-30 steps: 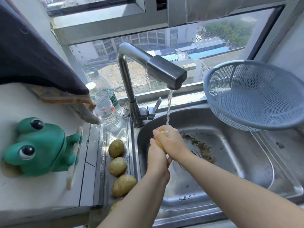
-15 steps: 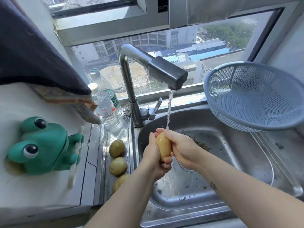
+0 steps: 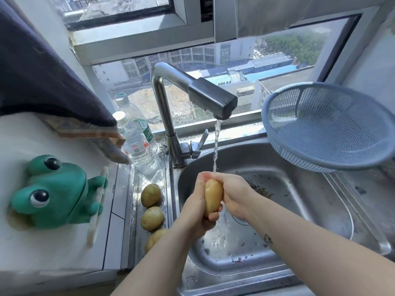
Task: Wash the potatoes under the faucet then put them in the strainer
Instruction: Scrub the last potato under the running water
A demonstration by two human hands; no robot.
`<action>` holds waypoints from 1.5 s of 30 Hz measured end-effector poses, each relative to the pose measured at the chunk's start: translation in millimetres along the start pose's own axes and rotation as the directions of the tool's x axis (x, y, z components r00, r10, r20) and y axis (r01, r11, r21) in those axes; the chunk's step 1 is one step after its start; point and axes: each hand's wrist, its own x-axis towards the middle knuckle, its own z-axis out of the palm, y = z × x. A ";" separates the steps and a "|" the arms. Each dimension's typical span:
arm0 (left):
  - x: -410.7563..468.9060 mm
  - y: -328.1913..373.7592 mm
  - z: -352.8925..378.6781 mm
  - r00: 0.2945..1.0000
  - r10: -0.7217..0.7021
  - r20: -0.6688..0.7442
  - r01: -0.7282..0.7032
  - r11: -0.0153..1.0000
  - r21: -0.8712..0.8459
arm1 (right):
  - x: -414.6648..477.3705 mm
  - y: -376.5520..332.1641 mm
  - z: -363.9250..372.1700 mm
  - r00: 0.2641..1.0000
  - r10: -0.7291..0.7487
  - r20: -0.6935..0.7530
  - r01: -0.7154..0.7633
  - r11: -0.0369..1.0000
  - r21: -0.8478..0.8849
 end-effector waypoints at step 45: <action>-13.3 21.0 19.0 0.990 0.140 0.029 -0.140 0.990 -0.004 | 0.4 -19.0 4.4 0.917 -0.398 -0.002 0.383 0.884 -0.268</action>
